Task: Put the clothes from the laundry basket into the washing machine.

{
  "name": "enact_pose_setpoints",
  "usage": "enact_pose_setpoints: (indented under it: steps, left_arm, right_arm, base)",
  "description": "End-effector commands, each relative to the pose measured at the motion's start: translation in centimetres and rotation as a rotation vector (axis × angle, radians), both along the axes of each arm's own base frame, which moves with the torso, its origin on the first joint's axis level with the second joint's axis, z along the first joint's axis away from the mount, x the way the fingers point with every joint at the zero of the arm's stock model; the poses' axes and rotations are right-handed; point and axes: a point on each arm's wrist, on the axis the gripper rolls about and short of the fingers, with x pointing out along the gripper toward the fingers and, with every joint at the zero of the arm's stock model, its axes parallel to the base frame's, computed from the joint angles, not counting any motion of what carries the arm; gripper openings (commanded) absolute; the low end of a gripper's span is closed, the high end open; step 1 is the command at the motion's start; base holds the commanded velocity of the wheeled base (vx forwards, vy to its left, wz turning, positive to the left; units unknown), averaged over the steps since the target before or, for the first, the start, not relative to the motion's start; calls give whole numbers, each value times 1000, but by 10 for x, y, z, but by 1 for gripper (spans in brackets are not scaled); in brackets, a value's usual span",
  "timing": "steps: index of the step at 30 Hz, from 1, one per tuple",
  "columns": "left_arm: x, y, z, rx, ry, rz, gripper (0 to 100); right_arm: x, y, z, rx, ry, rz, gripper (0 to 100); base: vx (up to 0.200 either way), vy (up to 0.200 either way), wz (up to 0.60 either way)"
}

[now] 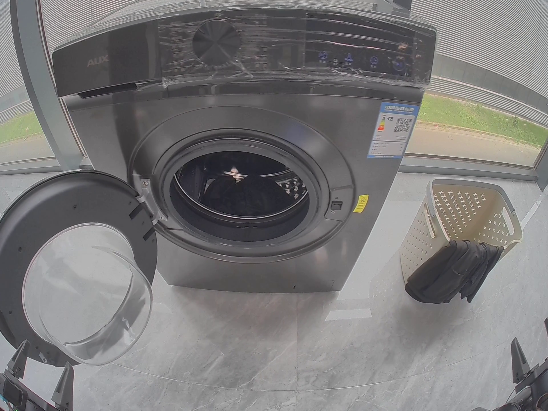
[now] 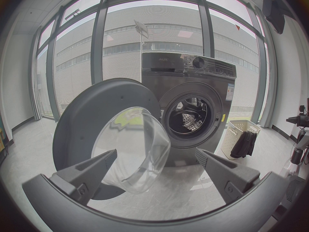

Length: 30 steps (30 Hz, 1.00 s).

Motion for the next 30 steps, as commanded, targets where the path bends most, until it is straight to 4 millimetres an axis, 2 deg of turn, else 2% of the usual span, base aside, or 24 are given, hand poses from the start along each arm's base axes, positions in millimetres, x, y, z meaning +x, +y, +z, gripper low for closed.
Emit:
enact_pose_setpoints:
  steps: [1, 3, 4, 5, 8, 12, 13, 18, 30]
  left_arm:
    - [1, 0, -5, -2, 11, 0, 100]
    - [1, 0, -5, -2, 11, 0, 100]
    - [1, 0, -5, -2, 11, 0, 100]
    - [1, 0, -5, -2, 11, 0, 100]
    - [1, 0, -5, -2, 11, 0, 100]
    - [1, 0, -5, 3, 9, -2, 100]
    - [1, 0, -5, 0, 11, 0, 100]
    - [1, 0, -5, -2, 11, 0, 100]
    - [1, 0, -5, 0, 11, 0, 100]
  right_arm:
    - [-2, 1, 1, 153, 40, 36, 100]
    - [-2, -4, 0, 51, 35, -196, 100]
    - [-2, -4, 0, 51, 35, -196, 100]
    - [-3, -6, 0, 17, 35, -270, 100]
    - [-2, -5, 0, 23, 38, -207, 100]
    - [0, 1, -6, 100, 67, 64, 100]
    - [1, 2, -8, 79, 63, 78, 100]
    - [2, 1, -7, 52, 42, 62, 100]
    - [2, 1, -7, 52, 41, 69, 100]
  base:
    - [0, -200, 0]
    - [0, -200, 0]
    - [0, -200, 0]
    - [0, -200, 0]
    - [0, -200, 0]
    - [0, 0, 0]
    - [0, 0, 0]
    - [0, 0, 0]
    - [0, -200, 0]
